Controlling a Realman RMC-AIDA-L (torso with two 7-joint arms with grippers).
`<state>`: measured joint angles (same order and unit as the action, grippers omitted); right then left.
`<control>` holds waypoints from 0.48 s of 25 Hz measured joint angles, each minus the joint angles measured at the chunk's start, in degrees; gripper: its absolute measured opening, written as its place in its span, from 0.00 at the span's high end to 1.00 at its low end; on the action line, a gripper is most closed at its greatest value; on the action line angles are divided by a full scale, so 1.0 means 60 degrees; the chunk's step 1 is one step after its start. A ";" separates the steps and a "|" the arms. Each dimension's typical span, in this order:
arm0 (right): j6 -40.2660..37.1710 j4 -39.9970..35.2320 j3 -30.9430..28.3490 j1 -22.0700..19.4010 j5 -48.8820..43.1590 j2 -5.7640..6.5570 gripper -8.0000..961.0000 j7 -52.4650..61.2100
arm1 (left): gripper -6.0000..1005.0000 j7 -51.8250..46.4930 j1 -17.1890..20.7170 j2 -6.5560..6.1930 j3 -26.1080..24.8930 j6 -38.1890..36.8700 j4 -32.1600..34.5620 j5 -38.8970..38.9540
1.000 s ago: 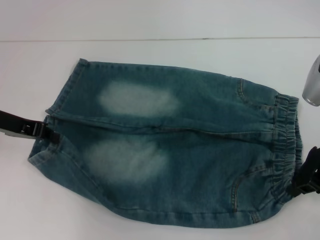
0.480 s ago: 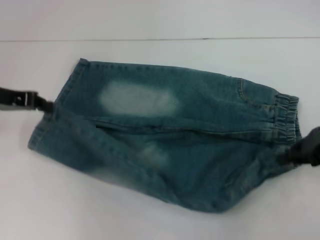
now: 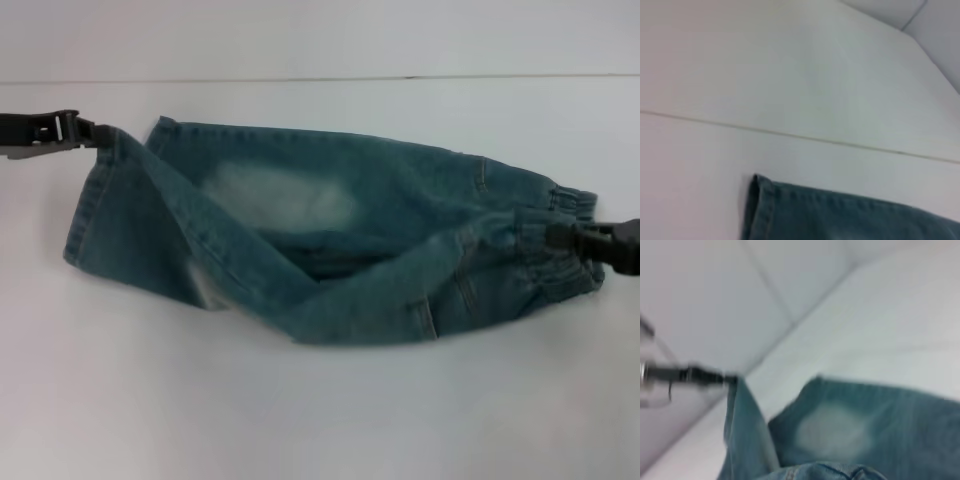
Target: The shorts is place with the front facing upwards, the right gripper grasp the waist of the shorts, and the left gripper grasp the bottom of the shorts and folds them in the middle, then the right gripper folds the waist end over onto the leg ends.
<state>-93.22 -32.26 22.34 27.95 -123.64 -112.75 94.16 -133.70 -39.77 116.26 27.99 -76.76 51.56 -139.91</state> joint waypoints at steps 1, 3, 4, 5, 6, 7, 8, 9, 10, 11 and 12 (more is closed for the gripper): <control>0.0123 0.0199 -0.0115 -0.0116 0.0252 -0.0021 0.95 -0.0171 | 0.98 0.0095 0.0000 0.0051 0.0009 0.0260 -0.0102 0.0054; 0.0357 0.0386 -0.0218 -0.0260 0.0560 -0.0073 0.95 -0.0355 | 0.98 0.0282 -0.0025 0.0121 0.0045 0.0734 -0.0346 0.0115; 0.0499 0.0476 -0.0264 -0.0333 0.0704 -0.0099 0.95 -0.0475 | 0.98 0.0398 -0.0048 0.0149 0.0097 0.1023 -0.0504 0.0141; 0.0593 0.0559 -0.0314 -0.0385 0.0785 -0.0114 0.95 -0.0567 | 0.98 0.0440 -0.0058 0.0174 0.0136 0.1202 -0.0586 0.0145; 0.0685 0.0660 -0.0380 -0.0430 0.0868 -0.0122 0.95 -0.0676 | 0.98 0.0518 -0.0065 0.0222 0.0216 0.1530 -0.0714 0.0148; 0.0748 0.0774 -0.0460 -0.0462 0.0924 -0.0123 0.95 -0.0774 | 0.98 0.0556 -0.0062 0.0264 0.0263 0.1745 -0.0759 0.0149; 0.0802 0.0897 -0.0591 -0.0489 0.0959 -0.0123 0.95 -0.0877 | 0.98 0.0556 -0.0062 0.0264 0.0263 0.1745 -0.0759 0.0149; 0.0895 0.1039 -0.0831 -0.0513 0.0993 -0.0124 0.95 -0.1032 | 0.98 0.0630 -0.0020 0.0401 0.0363 0.2301 -0.0809 0.0152; 0.0895 0.1039 -0.0831 -0.0513 0.0993 -0.0124 0.95 -0.1032 | 0.98 0.0634 -0.0006 0.0441 0.0388 0.2456 -0.0816 0.0153; 0.0951 0.1102 -0.0948 -0.0521 0.1004 -0.0131 0.95 -0.1104 | 0.98 0.0638 0.0012 0.0482 0.0426 0.2646 -0.0825 0.0155; 0.0996 0.1164 -0.1038 -0.0527 0.1022 -0.0140 0.95 -0.1152 | 0.98 0.0638 0.0019 0.0494 0.0450 0.2727 -0.0830 0.0156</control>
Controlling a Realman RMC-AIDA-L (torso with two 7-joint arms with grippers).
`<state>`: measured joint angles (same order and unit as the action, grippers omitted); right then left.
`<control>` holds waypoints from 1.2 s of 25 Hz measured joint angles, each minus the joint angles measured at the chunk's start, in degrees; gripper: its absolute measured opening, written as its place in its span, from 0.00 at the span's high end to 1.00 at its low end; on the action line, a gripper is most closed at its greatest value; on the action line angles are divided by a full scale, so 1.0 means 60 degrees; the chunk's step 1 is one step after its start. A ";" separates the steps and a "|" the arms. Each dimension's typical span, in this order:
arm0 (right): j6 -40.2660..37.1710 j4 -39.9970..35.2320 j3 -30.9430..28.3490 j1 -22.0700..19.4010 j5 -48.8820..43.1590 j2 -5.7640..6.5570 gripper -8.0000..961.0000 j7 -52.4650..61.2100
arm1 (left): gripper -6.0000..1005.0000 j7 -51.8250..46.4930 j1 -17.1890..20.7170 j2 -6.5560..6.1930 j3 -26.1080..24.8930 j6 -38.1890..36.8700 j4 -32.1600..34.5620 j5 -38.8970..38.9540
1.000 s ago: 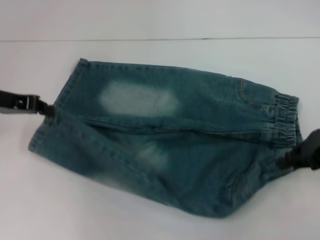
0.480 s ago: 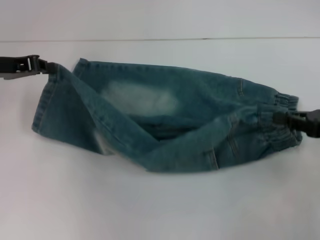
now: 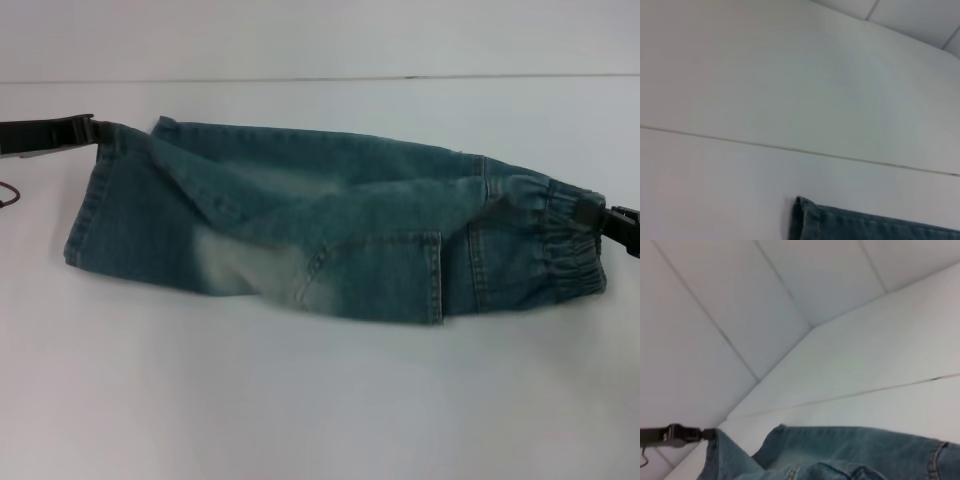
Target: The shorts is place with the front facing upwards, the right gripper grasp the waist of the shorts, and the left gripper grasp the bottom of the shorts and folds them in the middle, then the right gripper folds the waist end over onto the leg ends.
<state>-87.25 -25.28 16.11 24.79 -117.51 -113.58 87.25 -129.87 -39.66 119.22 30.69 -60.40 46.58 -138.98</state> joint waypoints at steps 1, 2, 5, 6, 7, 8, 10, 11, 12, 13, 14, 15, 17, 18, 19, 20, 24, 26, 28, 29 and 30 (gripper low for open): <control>0.0032 0.0049 -0.0068 -0.0001 0.0034 -0.0003 0.95 -0.0029 | 0.98 0.0001 0.0012 0.0015 0.0033 0.0124 -0.0006 0.0001; 0.0058 0.0088 -0.0129 -0.0002 0.0074 -0.0007 0.95 -0.0053 | 0.98 0.0002 0.0015 0.0018 0.0054 0.0225 -0.0009 -0.0001; 0.0194 0.0145 -0.0306 -0.0005 0.0261 -0.0022 0.95 -0.0095 | 0.98 0.0003 0.0042 0.0007 0.0062 0.0370 -0.0015 -0.0008; 0.0245 0.0154 -0.0330 0.0000 0.0295 -0.0038 0.95 -0.0105 | 0.98 0.0004 0.0055 -0.0007 0.0063 0.0397 -0.0015 -0.0008; 0.0280 0.0157 -0.0344 0.0010 0.0316 -0.0050 0.95 -0.0107 | 0.98 0.0004 0.0063 -0.0024 0.0063 0.0421 -0.0016 -0.0008; 0.0340 0.0160 -0.0406 0.0054 0.0345 -0.0078 0.95 -0.0123 | 0.98 0.0005 0.0066 -0.0035 0.0065 0.0436 -0.0016 -0.0007; 0.0363 0.0161 -0.0443 0.0079 0.0355 -0.0089 0.95 -0.0137 | 0.98 0.0007 0.0068 -0.0049 0.0067 0.0461 -0.0012 -0.0006; 0.0401 0.0161 -0.0480 0.0113 0.0379 -0.0096 0.95 -0.0151 | 0.98 0.0007 0.0058 -0.0050 0.0069 0.0471 -0.0003 -0.0002; 0.0460 0.0163 -0.0490 0.0148 0.0415 -0.0110 0.95 -0.0162 | 0.98 0.0008 0.0040 -0.0051 0.0084 0.0478 0.0005 0.0001; 0.0530 0.0164 -0.0493 0.0187 0.0460 -0.0122 0.95 -0.0173 | 0.98 0.0008 0.0008 -0.0052 0.0123 0.0479 0.0023 0.0003; 0.0596 0.0165 -0.0493 0.0217 0.0503 -0.0128 0.95 -0.0181 | 0.98 0.0009 -0.0029 -0.0052 0.0171 0.0480 0.0033 0.0004; 0.0666 0.0166 -0.0491 0.0248 0.0544 -0.0140 0.95 -0.0193 | 0.98 0.0009 -0.0070 -0.0051 0.0221 0.0482 0.0044 0.0005; 0.0831 0.0168 -0.0476 0.0325 0.0600 -0.0171 0.95 -0.0240 | 0.98 0.0010 -0.0200 -0.0051 0.0353 0.0538 0.0062 0.0005; 0.0928 0.0169 -0.0472 0.0375 0.0611 -0.0190 0.94 -0.0273 | 0.98 0.0010 -0.0200 -0.0051 0.0353 0.0538 0.0062 0.0005; 0.0986 0.0170 -0.0472 0.0412 0.0613 -0.0200 0.94 -0.0297 | 0.98 0.0009 -0.0277 -0.0052 0.0393 0.0601 0.0063 0.0005; 0.1072 0.0171 -0.0480 0.0460 0.0616 -0.0216 0.94 -0.0333 | 0.98 0.0009 -0.0330 -0.0051 0.0416 0.0648 0.0064 0.0005; 0.1389 0.0172 -0.0496 0.0597 0.0684 -0.0260 0.92 -0.0428 | 0.98 0.0010 -0.0557 -0.0047 0.0578 0.0862 0.0033 0.0005; 0.1576 0.0171 -0.0498 0.0651 0.0774 -0.0283 0.92 -0.0488 | 0.98 0.0009 -0.0650 -0.0036 0.0722 0.1115 -0.0008 0.0005; 0.1723 0.0172 -0.0485 0.0698 0.0894 -0.0314 0.91 -0.0559 | 0.98 0.0000 -0.0692 -0.0009 0.0850 0.1361 -0.0016 0.0005; 0.1800 0.0172 -0.0479 0.0722 0.0944 -0.0331 0.91 -0.0599 | 0.98 -0.0011 -0.0709 0.0007 0.0903 0.1480 -0.0024 0.0005; 0.1860 0.0172 -0.0479 0.0740 0.0961 -0.0343 0.91 -0.0625 | 0.98 -0.0012 -0.0721 0.0014 0.0913 0.1533 -0.0035 0.0005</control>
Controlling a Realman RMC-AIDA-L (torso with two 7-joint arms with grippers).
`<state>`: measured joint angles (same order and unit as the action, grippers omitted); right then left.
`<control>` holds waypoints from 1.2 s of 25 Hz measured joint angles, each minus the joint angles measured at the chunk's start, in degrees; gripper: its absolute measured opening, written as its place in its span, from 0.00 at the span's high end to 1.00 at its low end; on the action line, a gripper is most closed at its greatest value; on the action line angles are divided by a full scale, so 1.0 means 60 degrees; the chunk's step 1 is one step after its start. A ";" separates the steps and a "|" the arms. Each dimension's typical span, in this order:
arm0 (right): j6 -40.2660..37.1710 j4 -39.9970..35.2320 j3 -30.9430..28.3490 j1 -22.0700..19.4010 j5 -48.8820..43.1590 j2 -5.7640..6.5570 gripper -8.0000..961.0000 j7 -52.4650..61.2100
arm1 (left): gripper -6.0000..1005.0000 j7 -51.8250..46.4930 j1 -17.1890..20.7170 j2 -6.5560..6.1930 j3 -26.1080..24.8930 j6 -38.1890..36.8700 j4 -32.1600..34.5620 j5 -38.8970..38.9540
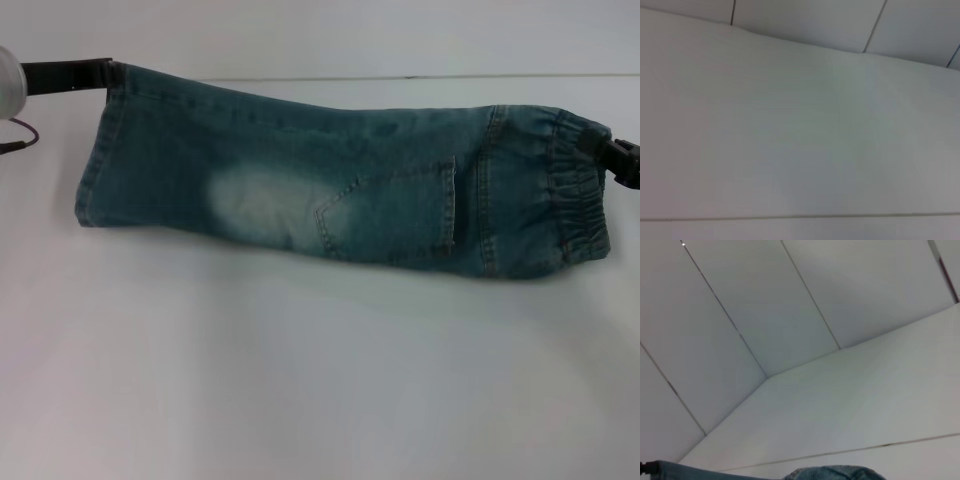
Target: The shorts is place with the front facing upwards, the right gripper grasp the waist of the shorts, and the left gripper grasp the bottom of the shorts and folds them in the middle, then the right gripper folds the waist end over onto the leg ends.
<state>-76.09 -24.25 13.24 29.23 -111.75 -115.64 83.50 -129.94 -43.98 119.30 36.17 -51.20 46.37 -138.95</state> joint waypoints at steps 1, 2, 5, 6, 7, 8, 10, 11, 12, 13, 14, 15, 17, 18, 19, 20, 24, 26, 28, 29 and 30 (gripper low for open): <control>0.0076 0.0000 -0.0009 0.0024 0.0007 -0.0014 0.90 -0.0022 | 0.98 -0.0001 -0.0019 0.0011 0.0008 0.0103 -0.0026 0.0000; 0.0166 0.0000 -0.0022 0.0043 0.0008 -0.0027 0.90 -0.0031 | 0.98 -0.0001 -0.0032 0.0019 0.0008 0.0184 -0.0066 -0.0001; 0.0498 0.0000 -0.0031 0.0099 0.0008 -0.0083 0.89 -0.0034 | 0.98 0.0015 -0.0054 0.0029 0.0008 0.0485 -0.0236 -0.0001; 0.0642 -0.0003 -0.0010 0.0125 0.0009 -0.0111 0.89 -0.0058 | 0.98 0.0019 -0.0060 0.0032 0.0029 0.0578 -0.0298 -0.0001; 0.0747 -0.0004 0.0031 0.0151 0.0009 -0.0132 0.88 -0.0109 | 0.98 0.0022 -0.0067 0.0038 0.0068 0.0701 -0.0385 -0.0001; 0.0802 -0.0004 0.0066 0.0175 0.0008 -0.0144 0.88 -0.0153 | 0.98 0.0023 -0.0076 0.0055 0.0096 0.0882 -0.0482 -0.0001; 0.0966 -0.0004 0.0135 0.0251 0.0007 -0.0205 0.87 -0.0317 | 0.98 0.0040 -0.0089 0.0108 0.0182 0.1225 -0.0668 -0.0001; 0.0966 -0.0004 0.0135 0.0251 0.0007 -0.0205 0.87 -0.0317 | 0.98 0.0071 -0.0103 0.0147 0.0256 0.1448 -0.0774 -0.0001; 0.1008 -0.0003 0.0139 0.0271 0.0007 -0.0223 0.87 -0.0352 | 0.98 0.0108 -0.0129 0.0191 0.0377 0.1744 -0.0923 -0.0001; 0.1052 -0.0003 0.0143 0.0298 0.0007 -0.0232 0.86 -0.0384 | 0.98 0.0126 -0.0144 0.0218 0.0470 0.1911 -0.1014 -0.0001; 0.1100 -0.0002 0.0152 0.0328 -0.0005 -0.0237 0.86 -0.0397 | 0.98 0.0139 -0.0165 0.0253 0.0587 0.2169 -0.1135 0.0000; 0.1164 0.0000 0.0173 0.0358 -0.0019 -0.0240 0.86 -0.0392 | 0.98 0.0141 -0.0188 0.0275 0.0686 0.2358 -0.1233 -0.0001; 0.1425 0.0013 0.0256 0.0403 -0.0041 -0.0240 0.85 -0.0286 | 0.98 0.0143 -0.0220 0.0301 0.0792 0.2546 -0.1341 0.0000; 0.1576 0.0026 0.0316 0.0421 -0.0042 -0.0240 0.85 -0.0222 | 0.97 0.0144 -0.0236 0.0324 0.0813 0.2637 -0.1370 0.0000; 0.1702 0.0053 0.0368 0.0435 -0.0042 -0.0240 0.84 -0.0179 | 0.96 0.0161 -0.0238 0.0357 0.0835 0.2765 -0.1378 0.0000; 0.1818 0.0079 0.0426 0.0452 -0.0040 -0.0239 0.84 -0.0130 | 0.95 0.0190 -0.0242 0.0389 0.0861 0.2880 -0.1384 0.0000; 0.2076 0.0116 0.0733 0.0495 -0.0056 -0.0224 0.83 0.0148 | 0.85 0.0395 -0.0219 0.0507 0.0991 0.3165 -0.1390 0.0011; 0.2128 0.0116 0.0875 0.0496 -0.0059 -0.0199 0.82 0.0277 | 0.77 0.0416 -0.0195 0.0514 0.0996 0.3246 -0.1390 0.0070; 0.2182 0.0094 0.1058 0.0493 -0.0062 -0.0164 0.73 0.0484 | 0.70 0.0456 -0.0158 0.0516 0.0998 0.3289 -0.1392 0.0166; 0.2253 0.0068 0.1224 0.0484 -0.0063 -0.0132 0.68 0.0675 | 0.68 0.0483 -0.0136 0.0522 0.1000 0.3289 -0.1397 0.0204; 0.2325 0.0048 0.1400 0.0477 -0.0065 -0.0096 0.63 0.0866 | 0.65 0.0499 -0.0125 0.0524 0.1001 0.3289 -0.1399 0.0219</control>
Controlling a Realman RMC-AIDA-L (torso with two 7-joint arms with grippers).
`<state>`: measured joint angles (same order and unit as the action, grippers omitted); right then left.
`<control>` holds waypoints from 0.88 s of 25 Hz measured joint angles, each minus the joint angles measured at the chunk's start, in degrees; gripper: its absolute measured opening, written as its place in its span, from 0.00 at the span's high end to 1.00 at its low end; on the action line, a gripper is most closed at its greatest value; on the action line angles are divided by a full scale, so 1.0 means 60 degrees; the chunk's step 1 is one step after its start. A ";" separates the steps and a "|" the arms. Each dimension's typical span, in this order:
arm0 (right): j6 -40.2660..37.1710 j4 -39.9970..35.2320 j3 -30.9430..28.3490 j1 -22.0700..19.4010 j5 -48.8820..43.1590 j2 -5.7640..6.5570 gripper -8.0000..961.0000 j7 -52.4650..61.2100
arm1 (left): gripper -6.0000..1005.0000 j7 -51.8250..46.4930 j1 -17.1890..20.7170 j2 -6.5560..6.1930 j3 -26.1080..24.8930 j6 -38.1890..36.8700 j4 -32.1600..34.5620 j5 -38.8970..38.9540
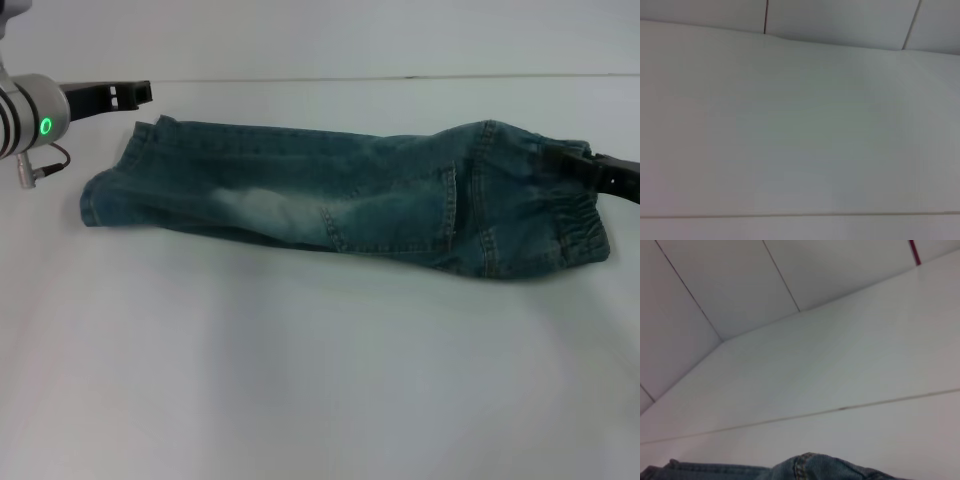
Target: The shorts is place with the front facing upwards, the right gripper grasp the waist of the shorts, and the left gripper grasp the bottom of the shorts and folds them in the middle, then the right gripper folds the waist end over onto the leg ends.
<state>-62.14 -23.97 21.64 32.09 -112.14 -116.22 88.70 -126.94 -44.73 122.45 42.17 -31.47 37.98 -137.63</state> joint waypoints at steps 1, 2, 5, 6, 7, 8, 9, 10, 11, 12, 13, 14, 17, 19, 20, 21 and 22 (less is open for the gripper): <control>0.0064 -0.0011 0.0127 -0.0008 -0.0001 0.0027 0.58 0.0150 | 0.62 0.0027 0.0024 0.0006 0.0002 0.0000 -0.0004 0.0018; 0.0136 -0.0023 0.0286 -0.0020 -0.0002 0.0076 0.50 0.0300 | 0.60 0.0031 0.0044 0.0008 0.0002 -0.0007 -0.0008 0.0023; 0.0243 -0.0047 0.0587 -0.0059 -0.0010 0.0205 0.32 0.0684 | 0.52 0.0037 0.0123 0.0011 0.0003 -0.0066 -0.0015 0.0101; 0.0253 -0.0055 0.0695 -0.0073 -0.0015 0.0266 0.30 0.0830 | 0.49 0.0041 0.0154 0.0011 0.0003 -0.0093 -0.0012 0.0144; 0.0247 -0.0058 0.0791 -0.0086 -0.0018 0.0323 0.28 0.0963 | 0.45 0.0052 0.0201 0.0016 0.0003 -0.0132 0.0010 0.0200; 0.0229 -0.0061 0.0874 -0.0093 -0.0019 0.0373 0.26 0.1071 | 0.41 0.0082 0.0243 0.0022 0.0003 -0.0186 0.0044 0.0268; 0.0206 -0.0072 0.0951 -0.0100 -0.0019 0.0409 0.24 0.1170 | 0.37 0.0136 0.0287 0.0031 0.0003 -0.0253 0.0088 0.0362; 0.0190 -0.0113 0.1049 -0.0119 -0.0020 0.0456 0.22 0.1291 | 0.32 0.0233 0.0351 0.0043 0.0003 -0.0360 0.0147 0.0506; 0.0149 -0.0182 0.1162 -0.0140 -0.0020 0.0485 0.20 0.1426 | 0.28 0.0434 0.0446 0.0066 0.0002 -0.0525 0.0250 0.0780; 0.0096 -0.0286 0.1285 -0.0171 -0.0020 0.0510 0.18 0.1558 | 0.24 0.0651 0.0540 0.0084 -0.0002 -0.0668 0.0342 0.1039; 0.0000 -0.0409 0.1414 -0.0207 -0.0020 0.0527 0.16 0.1709 | 0.20 0.0946 0.0661 0.0112 -0.0006 -0.0864 0.0469 0.1404; -0.0152 -0.0568 0.1530 -0.0252 -0.0021 0.0538 0.14 0.1874 | 0.16 0.1339 0.0820 0.0154 -0.0020 -0.1121 0.0646 0.1830; -0.0713 -0.1240 0.1683 -0.0460 -0.0020 0.0578 0.09 0.2436 | 0.08 0.2451 0.1246 0.0231 -0.0070 -0.2042 0.1030 0.3068; -0.1042 -0.1698 0.1685 -0.0613 -0.0022 0.0613 0.05 0.2790 | 0.08 0.3136 0.1481 0.0231 -0.0119 -0.2807 0.1126 0.3789; -0.1205 -0.1934 0.1685 -0.0701 -0.0026 0.0647 0.04 0.2989 | 0.08 0.3443 0.1572 0.0224 -0.0159 -0.3130 0.1132 0.4032; -0.1357 -0.2145 0.1687 -0.0774 -0.0034 0.0704 0.04 0.3186 | 0.08 0.3750 0.1668 0.0217 -0.0220 -0.3525 0.1135 0.4260; -0.1538 -0.2320 0.1688 -0.0835 -0.0057 0.0767 0.04 0.3367 | 0.08 0.3982 0.1745 0.0213 -0.0273 -0.3843 0.1136 0.4414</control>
<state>-71.36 -37.88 31.77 27.08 -112.48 -111.62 108.90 -103.05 -34.26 123.73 40.54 -54.53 44.79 -111.15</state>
